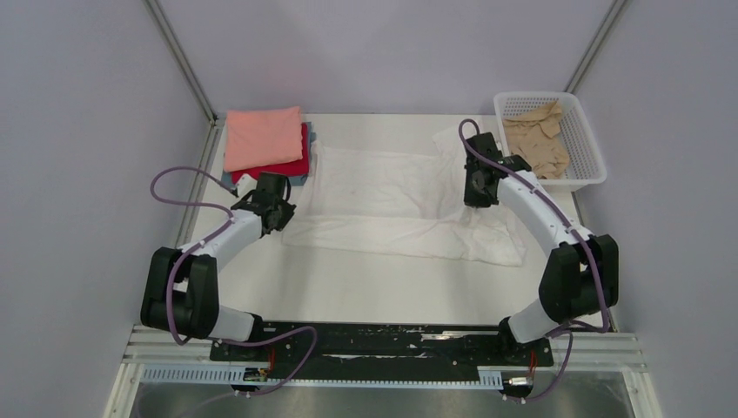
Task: Fold and stack the t-shirts
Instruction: Fold the flattened tshirt in 1/3 of the way
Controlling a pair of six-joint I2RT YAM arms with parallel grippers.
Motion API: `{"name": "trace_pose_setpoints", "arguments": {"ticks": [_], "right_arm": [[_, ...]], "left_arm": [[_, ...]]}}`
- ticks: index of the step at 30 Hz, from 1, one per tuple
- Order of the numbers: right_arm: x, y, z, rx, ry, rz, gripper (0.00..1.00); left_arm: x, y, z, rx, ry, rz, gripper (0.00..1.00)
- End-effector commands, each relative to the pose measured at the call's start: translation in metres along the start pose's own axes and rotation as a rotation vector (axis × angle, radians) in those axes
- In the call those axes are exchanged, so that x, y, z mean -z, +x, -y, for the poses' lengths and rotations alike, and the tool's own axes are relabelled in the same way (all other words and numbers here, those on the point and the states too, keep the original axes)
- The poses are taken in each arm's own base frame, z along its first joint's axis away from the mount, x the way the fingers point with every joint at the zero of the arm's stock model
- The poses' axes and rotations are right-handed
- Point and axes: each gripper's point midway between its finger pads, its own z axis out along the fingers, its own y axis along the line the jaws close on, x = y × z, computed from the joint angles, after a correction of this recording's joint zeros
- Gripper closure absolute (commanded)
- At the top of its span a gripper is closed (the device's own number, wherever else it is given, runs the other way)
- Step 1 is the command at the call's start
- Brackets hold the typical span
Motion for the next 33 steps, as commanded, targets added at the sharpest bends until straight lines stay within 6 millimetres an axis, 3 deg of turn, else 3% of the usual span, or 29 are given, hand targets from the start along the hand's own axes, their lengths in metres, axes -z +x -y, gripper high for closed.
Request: {"name": "trace_pose_setpoints", "arguments": {"ticks": [1,4,6,8,9,10,11,12,16,19,20,23,27,33], "right_arm": [[-0.009,-0.032,-0.007,0.093,-0.016,0.063,0.97],[-0.028,-0.042,-0.010,0.201,-0.003,0.041,0.94],[-0.046,-0.053,-0.015,0.282,0.005,0.023,0.92],[-0.066,-0.069,-0.021,0.355,0.017,0.013,0.91],[-0.075,-0.081,-0.024,0.371,0.031,0.023,0.91],[-0.078,-0.100,-0.026,0.370,0.053,0.052,0.87],[-0.082,-0.109,-0.026,0.369,0.077,0.060,0.78],[-0.083,-0.118,-0.026,0.358,0.100,0.071,0.57],[-0.059,-0.116,-0.029,0.236,0.082,0.098,0.33],[-0.034,-0.088,-0.038,0.147,-0.005,0.134,0.04],[-0.028,-0.072,-0.046,0.123,-0.069,0.130,0.00],[-0.005,-0.028,-0.077,0.074,-0.329,0.106,0.00],[0.003,0.022,-0.104,0.047,-0.555,0.030,0.00],[-0.022,0.032,-0.102,0.024,-0.507,0.006,0.00]], "left_arm": [[-0.005,-0.017,0.012,0.044,0.005,0.061,1.00],[-0.011,-0.013,0.012,0.042,-0.005,0.041,0.94],[-0.014,-0.014,0.013,0.039,-0.012,0.037,0.74],[-0.015,-0.015,0.017,0.032,-0.002,0.038,0.39],[-0.013,-0.017,0.019,0.028,0.009,0.038,0.31],[-0.011,-0.018,0.021,0.024,0.018,0.041,0.17],[-0.006,-0.020,0.024,0.025,0.037,0.045,0.11],[-0.003,-0.022,0.025,0.018,0.045,0.048,0.03],[0.017,-0.029,0.027,-0.004,0.096,0.068,0.00],[0.024,-0.019,0.029,-0.047,0.148,0.021,0.00],[0.027,-0.012,0.035,-0.076,0.193,-0.013,0.00],[0.031,0.008,0.042,-0.141,0.273,-0.099,0.00],[0.034,0.037,0.048,-0.224,0.353,-0.186,0.00],[0.022,0.072,0.032,-0.263,0.338,-0.271,0.00]]}}
